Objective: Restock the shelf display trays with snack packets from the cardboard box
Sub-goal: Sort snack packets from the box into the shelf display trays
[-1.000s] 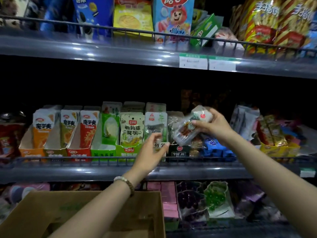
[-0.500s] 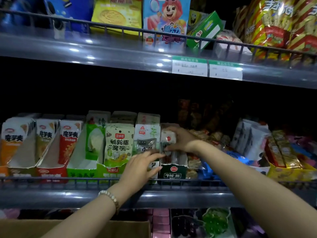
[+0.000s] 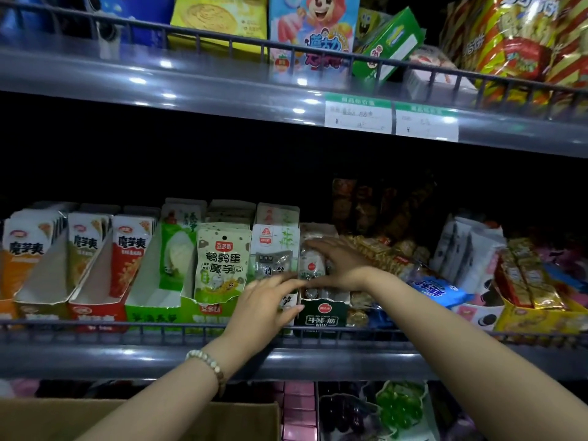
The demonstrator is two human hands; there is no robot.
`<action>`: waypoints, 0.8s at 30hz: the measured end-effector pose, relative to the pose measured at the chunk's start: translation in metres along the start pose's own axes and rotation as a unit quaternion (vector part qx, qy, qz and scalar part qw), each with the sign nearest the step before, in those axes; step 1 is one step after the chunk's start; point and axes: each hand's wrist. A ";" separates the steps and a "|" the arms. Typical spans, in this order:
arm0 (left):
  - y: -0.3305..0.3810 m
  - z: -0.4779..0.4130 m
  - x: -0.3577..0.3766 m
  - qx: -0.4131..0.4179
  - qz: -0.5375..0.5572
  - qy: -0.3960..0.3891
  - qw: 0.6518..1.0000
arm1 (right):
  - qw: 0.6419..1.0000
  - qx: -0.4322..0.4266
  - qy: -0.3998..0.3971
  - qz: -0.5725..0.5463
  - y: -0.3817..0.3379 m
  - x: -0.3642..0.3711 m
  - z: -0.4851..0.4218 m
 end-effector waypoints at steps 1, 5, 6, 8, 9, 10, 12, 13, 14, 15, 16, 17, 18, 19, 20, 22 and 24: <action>0.001 0.000 -0.002 -0.002 0.002 -0.003 1.000 | 1.000 0.008 0.001 -0.012 -0.001 -0.002 0.004; 0.003 0.008 -0.014 -0.002 0.002 -0.006 1.000 | 0.995 0.045 0.015 -0.085 -0.004 -0.009 0.021; 0.003 0.012 -0.019 -0.003 0.002 -0.004 1.000 | 0.992 0.058 0.013 -0.110 -0.007 -0.011 0.028; 0.001 0.022 -0.031 -0.007 0.005 -0.002 1.000 | 0.987 0.065 0.014 -0.145 -0.016 -0.017 0.046; 0.000 0.029 -0.037 -0.008 0.007 -0.001 1.000 | 0.986 0.059 0.020 -0.154 -0.022 -0.019 0.055; -0.003 0.038 -0.044 -0.006 0.008 0.002 1.000 | 0.986 0.049 0.027 -0.160 -0.031 -0.021 0.066; -0.012 0.060 -0.057 -0.001 0.001 0.009 1.000 | 0.984 0.028 0.033 -0.171 -0.050 -0.021 0.087; -0.017 0.073 -0.063 -0.002 -0.005 0.008 1.000 | 0.982 0.019 0.027 -0.184 -0.061 -0.019 0.098; -0.024 0.087 -0.067 -0.007 -0.009 0.002 1.000 | 0.979 0.008 0.014 -0.201 -0.073 -0.015 0.109; -0.030 0.103 -0.071 -0.016 -0.009 -0.003 1.000 | 0.976 -0.001 -0.002 -0.219 -0.086 -0.008 0.119; -0.036 0.120 -0.074 -0.027 -0.005 -0.006 1.000 | 0.972 -0.010 -0.020 -0.236 -0.099 0.001 0.129; -0.042 0.137 -0.075 -0.038 -0.001 -0.005 0.999 | 0.967 -0.011 -0.038 -0.252 -0.112 0.013 0.138; -0.048 0.157 -0.076 -0.050 0.004 -0.005 0.999 | 0.962 -0.009 -0.059 -0.267 -0.125 0.027 0.146; -0.054 0.177 -0.076 -0.060 0.008 -0.010 0.998 | 0.956 -0.009 -0.079 -0.281 -0.137 0.042 0.153; -0.061 0.197 -0.075 -0.068 0.010 -0.021 0.997 | 0.952 -0.015 -0.093 -0.293 -0.149 0.058 0.159; -0.072 0.235 -0.071 -0.080 0.013 -0.050 0.995 | 0.945 -0.021 -0.126 -0.300 -0.169 0.092 0.169; -0.085 0.268 -0.065 -0.102 0.018 -0.083 0.991 | 0.936 -0.001 -0.179 -0.304 -0.188 0.126 0.178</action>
Point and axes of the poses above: each hand's wrist, its own z-axis away from the middle knuckle, its own x-axis out of the palm, y = z × x, and after that the axes turned 8 degrees about x, right-handed
